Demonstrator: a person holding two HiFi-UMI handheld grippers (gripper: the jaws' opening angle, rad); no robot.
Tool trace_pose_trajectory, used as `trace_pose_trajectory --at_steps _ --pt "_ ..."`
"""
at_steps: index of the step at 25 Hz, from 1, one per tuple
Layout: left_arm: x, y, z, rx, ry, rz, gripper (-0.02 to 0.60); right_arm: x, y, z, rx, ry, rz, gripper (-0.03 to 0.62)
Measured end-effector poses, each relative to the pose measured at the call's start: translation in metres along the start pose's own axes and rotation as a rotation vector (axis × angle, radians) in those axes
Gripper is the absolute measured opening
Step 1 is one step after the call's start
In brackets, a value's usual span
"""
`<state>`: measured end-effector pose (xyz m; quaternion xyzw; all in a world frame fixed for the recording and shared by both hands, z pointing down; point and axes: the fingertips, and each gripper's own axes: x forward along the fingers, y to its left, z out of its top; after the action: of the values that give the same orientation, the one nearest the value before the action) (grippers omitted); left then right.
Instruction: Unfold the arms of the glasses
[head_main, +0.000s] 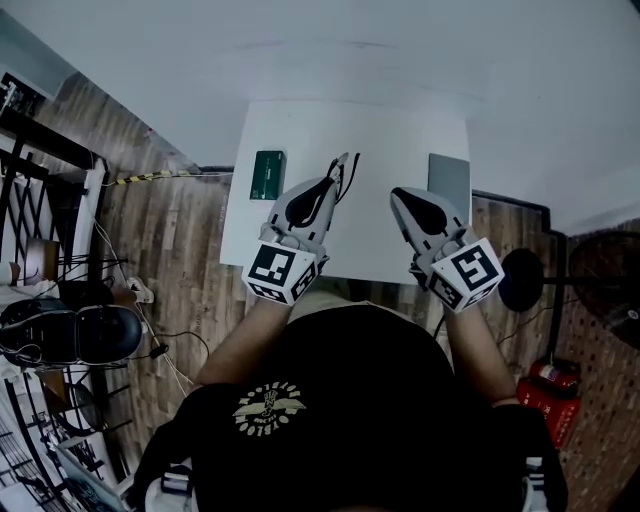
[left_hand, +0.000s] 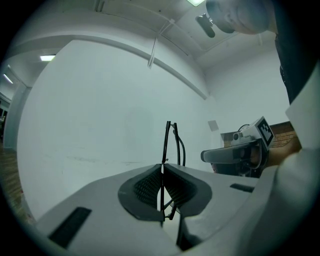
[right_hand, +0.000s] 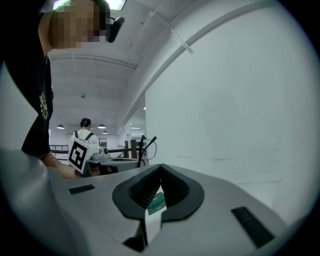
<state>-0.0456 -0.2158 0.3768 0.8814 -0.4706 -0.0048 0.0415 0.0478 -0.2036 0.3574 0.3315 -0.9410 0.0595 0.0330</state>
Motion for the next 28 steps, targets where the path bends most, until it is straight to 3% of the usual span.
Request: trace_pose_trajectory --at_steps 12,28 --pt "-0.011 -0.013 -0.006 0.006 0.001 -0.052 0.021 0.024 0.047 0.020 0.067 -0.058 0.186 0.061" --pt "-0.017 -0.035 -0.007 -0.002 -0.015 -0.086 0.021 0.015 0.056 0.015 0.104 -0.077 0.230 0.044"
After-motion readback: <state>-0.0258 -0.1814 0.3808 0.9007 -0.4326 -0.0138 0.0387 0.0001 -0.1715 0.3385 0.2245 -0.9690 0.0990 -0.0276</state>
